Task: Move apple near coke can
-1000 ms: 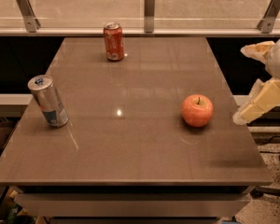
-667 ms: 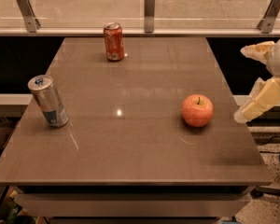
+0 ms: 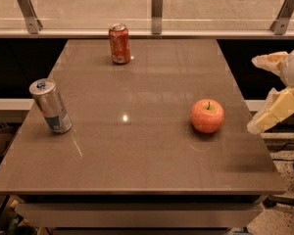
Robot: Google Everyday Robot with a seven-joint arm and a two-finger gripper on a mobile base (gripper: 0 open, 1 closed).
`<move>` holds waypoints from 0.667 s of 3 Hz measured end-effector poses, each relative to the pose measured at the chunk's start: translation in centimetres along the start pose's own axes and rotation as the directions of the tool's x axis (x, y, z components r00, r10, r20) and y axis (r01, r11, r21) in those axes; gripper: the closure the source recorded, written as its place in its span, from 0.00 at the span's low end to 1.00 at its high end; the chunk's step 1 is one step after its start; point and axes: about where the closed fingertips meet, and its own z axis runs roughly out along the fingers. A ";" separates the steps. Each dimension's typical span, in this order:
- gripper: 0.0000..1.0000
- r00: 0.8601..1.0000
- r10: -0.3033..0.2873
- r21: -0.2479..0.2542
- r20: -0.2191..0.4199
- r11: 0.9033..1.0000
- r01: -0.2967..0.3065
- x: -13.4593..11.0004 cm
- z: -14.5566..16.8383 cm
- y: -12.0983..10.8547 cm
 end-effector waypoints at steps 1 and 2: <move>0.00 0.999 -0.012 -0.018 0.052 1.000 0.013 0.3 1.5 0.4; 0.00 0.993 -0.028 -0.032 0.110 0.999 0.032 0.2 3.3 0.5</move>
Offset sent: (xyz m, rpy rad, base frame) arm 0.0114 0.0266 -0.0428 0.1614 -0.0502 0.0913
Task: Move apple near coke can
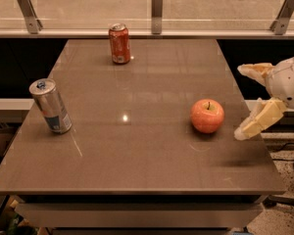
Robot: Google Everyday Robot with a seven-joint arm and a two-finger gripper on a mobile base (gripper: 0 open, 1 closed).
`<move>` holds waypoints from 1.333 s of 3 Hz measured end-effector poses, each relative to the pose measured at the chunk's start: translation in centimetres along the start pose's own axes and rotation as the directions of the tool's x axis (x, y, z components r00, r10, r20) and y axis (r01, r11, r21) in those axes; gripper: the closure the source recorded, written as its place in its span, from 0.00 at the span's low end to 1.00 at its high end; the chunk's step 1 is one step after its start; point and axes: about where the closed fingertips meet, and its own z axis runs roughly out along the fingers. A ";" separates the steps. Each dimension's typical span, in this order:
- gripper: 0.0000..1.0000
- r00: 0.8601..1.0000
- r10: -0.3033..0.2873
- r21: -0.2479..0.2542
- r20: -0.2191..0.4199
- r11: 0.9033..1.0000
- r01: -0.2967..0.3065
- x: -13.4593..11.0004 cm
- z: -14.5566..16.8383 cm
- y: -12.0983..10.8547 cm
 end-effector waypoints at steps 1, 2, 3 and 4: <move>0.00 0.999 -0.020 -0.021 0.042 1.000 0.021 -0.4 1.5 0.3; 0.00 0.996 -0.034 -0.053 0.079 0.998 0.038 -0.8 3.3 1.0; 0.00 0.993 -0.041 -0.077 0.109 0.996 0.050 -0.9 4.7 1.9; 0.18 0.991 -0.041 -0.092 0.129 0.994 0.054 -0.9 5.7 2.5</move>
Offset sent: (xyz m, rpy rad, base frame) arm 0.0012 0.0460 -0.0317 0.1056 -0.0072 0.1133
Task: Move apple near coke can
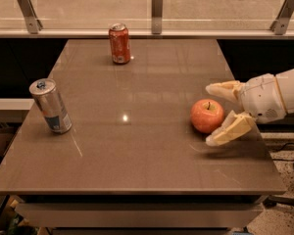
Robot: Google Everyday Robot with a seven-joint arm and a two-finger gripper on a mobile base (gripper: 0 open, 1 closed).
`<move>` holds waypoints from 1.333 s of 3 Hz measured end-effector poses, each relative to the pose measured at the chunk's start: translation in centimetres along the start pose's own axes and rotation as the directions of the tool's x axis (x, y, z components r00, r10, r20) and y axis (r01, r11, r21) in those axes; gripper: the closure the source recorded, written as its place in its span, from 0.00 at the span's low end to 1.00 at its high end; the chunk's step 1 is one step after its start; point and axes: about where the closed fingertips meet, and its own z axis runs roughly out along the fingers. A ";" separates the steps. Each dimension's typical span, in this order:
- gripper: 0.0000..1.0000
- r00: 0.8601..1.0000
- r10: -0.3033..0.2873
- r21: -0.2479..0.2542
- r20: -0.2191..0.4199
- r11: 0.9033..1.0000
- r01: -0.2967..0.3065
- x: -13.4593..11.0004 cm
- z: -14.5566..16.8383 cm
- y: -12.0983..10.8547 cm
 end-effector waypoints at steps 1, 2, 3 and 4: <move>0.41 1.000 -0.002 -0.002 0.000 1.000 0.002 -0.1 0.1 0.0; 0.65 1.000 -0.004 -0.006 0.000 1.000 0.004 -0.3 0.2 0.1; 0.87 1.000 -0.007 -0.008 0.000 1.000 0.007 -0.4 0.4 0.1; 1.00 1.000 -0.009 -0.011 0.000 1.000 0.009 -0.5 0.5 0.2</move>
Offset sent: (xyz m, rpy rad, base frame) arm -0.0001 0.0014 0.0003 -0.0008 0.0000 0.0028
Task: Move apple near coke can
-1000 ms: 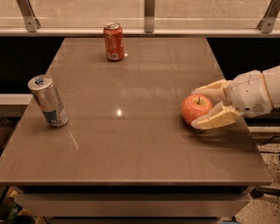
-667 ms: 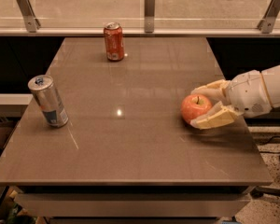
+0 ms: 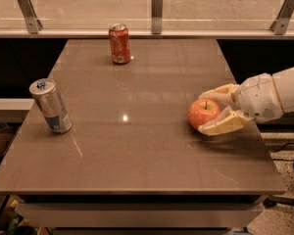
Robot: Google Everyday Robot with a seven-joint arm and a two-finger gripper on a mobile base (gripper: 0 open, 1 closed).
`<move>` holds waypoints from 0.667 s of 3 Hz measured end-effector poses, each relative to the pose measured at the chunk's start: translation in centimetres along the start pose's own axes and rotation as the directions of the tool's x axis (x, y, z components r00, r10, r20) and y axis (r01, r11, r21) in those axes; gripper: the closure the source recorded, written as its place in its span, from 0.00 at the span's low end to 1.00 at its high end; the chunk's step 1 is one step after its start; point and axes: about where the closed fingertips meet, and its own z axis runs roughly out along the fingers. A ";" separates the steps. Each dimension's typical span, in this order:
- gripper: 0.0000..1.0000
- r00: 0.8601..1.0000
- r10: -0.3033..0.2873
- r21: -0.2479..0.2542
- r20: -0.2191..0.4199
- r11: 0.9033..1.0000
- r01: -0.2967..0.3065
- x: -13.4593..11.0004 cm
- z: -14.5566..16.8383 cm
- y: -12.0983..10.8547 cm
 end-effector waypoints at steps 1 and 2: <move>1.00 1.000 0.000 0.002 -0.001 1.000 0.000 -0.3 0.0 0.0; 1.00 1.000 0.017 0.014 -0.015 1.000 -0.017 -1.4 0.1 -0.5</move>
Offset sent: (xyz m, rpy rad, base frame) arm 0.0143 0.0136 0.0242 -0.0256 0.0196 -0.0639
